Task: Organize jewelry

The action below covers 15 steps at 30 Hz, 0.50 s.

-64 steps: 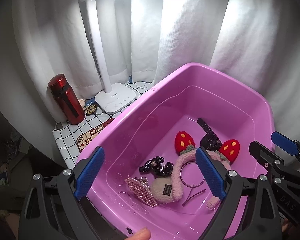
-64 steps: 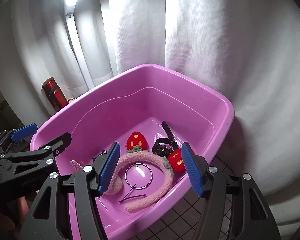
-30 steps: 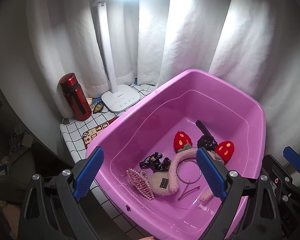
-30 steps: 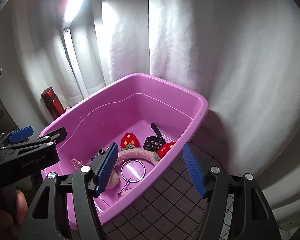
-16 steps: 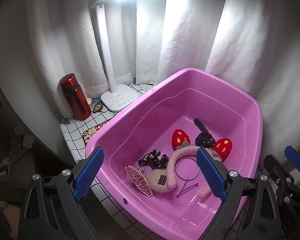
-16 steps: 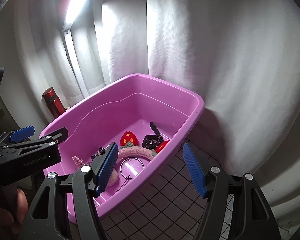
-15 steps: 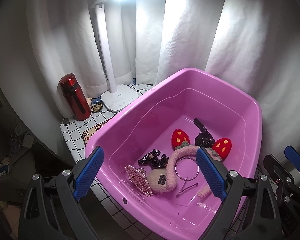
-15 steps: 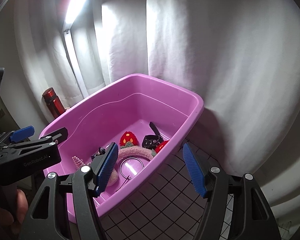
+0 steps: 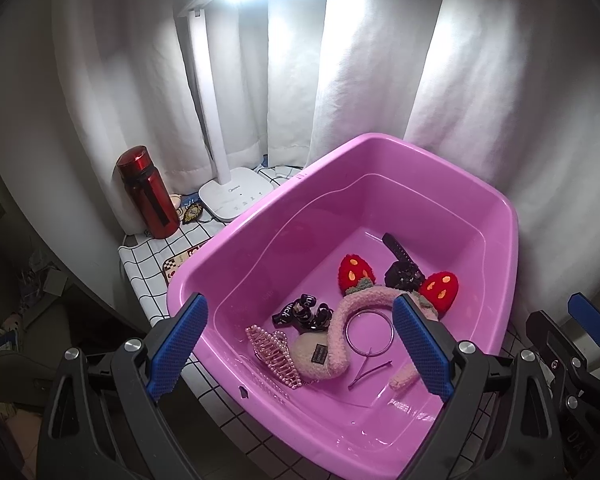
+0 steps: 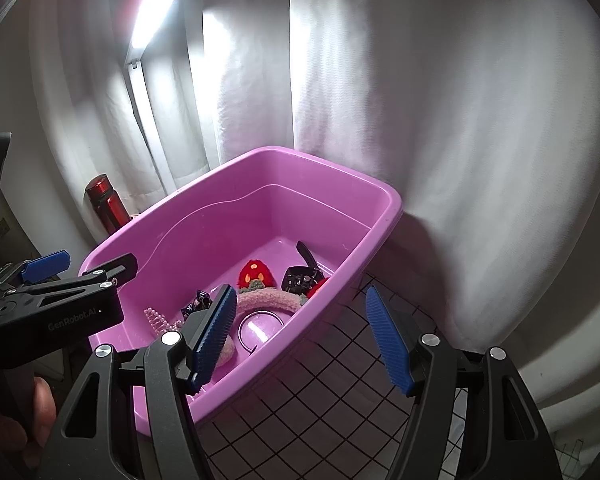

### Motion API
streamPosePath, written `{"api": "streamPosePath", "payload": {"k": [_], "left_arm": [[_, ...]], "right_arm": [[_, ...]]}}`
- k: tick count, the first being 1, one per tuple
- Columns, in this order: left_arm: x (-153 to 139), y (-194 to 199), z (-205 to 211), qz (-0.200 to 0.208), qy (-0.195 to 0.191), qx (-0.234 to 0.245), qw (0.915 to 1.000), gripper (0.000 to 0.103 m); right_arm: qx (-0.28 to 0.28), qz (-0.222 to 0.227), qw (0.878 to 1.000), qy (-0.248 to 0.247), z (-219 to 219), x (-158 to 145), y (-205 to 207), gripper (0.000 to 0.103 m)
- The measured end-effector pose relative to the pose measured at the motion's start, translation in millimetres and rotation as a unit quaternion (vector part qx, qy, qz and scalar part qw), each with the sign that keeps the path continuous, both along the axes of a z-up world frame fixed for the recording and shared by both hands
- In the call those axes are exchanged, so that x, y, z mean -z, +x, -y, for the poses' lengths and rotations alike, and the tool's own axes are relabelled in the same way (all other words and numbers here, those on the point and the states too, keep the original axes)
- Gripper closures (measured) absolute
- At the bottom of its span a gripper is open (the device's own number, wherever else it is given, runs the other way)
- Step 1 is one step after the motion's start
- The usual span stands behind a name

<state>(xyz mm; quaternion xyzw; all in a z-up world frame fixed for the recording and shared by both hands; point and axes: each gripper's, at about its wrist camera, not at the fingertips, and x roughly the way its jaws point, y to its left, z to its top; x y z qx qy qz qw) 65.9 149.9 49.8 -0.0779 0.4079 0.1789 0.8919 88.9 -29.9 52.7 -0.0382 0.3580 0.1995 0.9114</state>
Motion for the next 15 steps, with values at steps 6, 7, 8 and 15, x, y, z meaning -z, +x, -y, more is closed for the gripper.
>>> {"api": "streamPosePath", "payload": {"k": [6, 7, 8, 15], "left_arm": [[-0.6, -0.4, -0.3, 0.002, -0.003, 0.001, 1.0000, 0.011], [-0.8, -0.7, -0.1, 0.002, -0.005, 0.001, 1.0000, 0.011], [-1.2, -1.4, 0.2, 0.003, -0.006, 0.001, 1.0000, 0.011], [-3.4, -3.0, 0.5, 0.004, 0.000, -0.003, 1.0000, 0.011]], "right_arm": [[0.000, 0.000, 1.000, 0.000, 0.9, -0.1, -1.7, 0.039], [0.000, 0.000, 1.000, 0.000, 1.3, -0.2, -2.0, 0.039], [0.000, -0.001, 1.000, 0.001, 1.4, -0.2, -1.9, 0.039], [0.001, 0.000, 1.000, 0.001, 2.1, 0.1, -1.9, 0.039]]}}
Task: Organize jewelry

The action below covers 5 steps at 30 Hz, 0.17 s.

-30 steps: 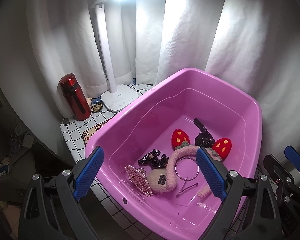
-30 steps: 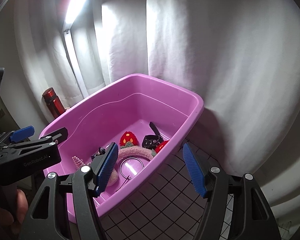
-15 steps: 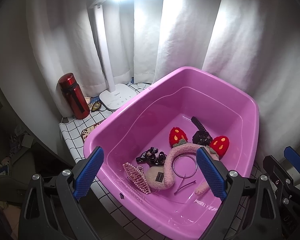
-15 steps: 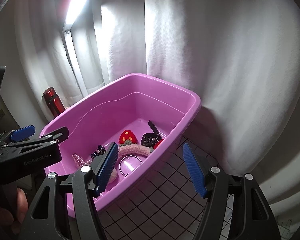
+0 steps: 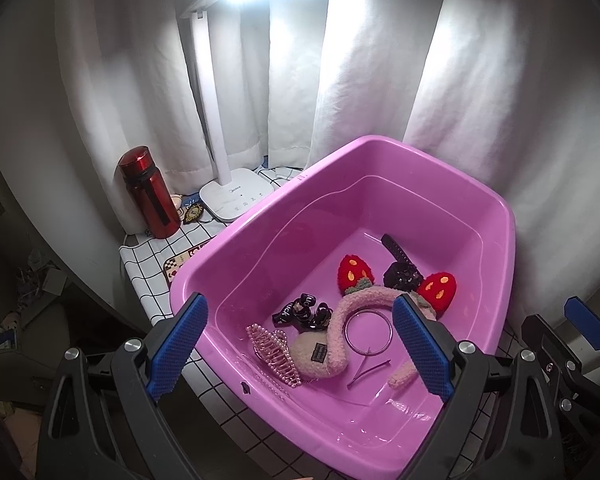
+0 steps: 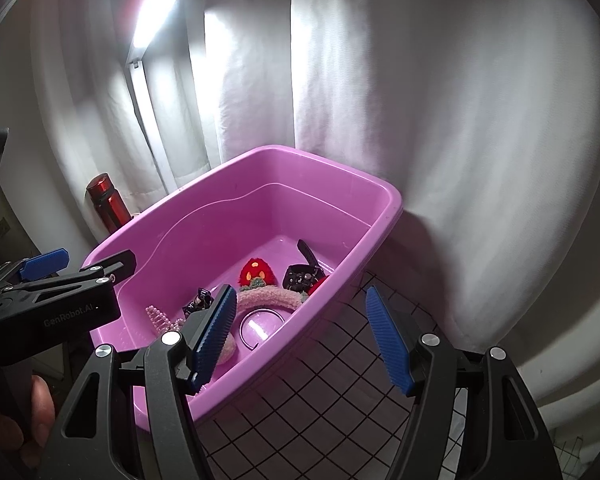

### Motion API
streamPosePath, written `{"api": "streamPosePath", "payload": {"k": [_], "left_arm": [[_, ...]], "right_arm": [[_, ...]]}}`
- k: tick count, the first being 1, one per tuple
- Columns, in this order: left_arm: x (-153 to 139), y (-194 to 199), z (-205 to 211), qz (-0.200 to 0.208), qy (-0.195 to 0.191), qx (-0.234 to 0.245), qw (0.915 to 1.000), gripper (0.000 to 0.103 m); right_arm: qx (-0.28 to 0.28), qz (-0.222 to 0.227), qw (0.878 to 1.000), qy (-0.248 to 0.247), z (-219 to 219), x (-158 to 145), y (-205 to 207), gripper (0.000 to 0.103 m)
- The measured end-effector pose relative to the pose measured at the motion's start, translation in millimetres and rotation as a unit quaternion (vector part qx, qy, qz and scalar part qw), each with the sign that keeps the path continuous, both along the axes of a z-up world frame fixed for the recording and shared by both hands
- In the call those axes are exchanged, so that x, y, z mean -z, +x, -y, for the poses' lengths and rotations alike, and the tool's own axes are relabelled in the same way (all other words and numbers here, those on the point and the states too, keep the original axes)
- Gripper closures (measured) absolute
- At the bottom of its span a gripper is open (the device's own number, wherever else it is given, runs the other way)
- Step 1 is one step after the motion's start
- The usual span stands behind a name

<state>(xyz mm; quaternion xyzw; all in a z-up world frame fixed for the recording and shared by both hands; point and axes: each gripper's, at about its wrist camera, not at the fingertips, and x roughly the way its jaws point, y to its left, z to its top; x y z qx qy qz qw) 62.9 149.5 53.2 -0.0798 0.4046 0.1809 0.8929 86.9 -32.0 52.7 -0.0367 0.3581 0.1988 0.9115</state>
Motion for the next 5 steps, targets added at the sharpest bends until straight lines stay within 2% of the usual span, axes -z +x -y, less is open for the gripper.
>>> {"api": "streamPosePath", "payload": {"k": [5], "left_arm": [[0.0, -0.4, -1.3, -0.001, -0.001, -0.001, 1.0000, 0.011]], "right_arm": [[0.000, 0.001, 1.000, 0.001, 0.7, -0.7, -3.2, 0.039]]}}
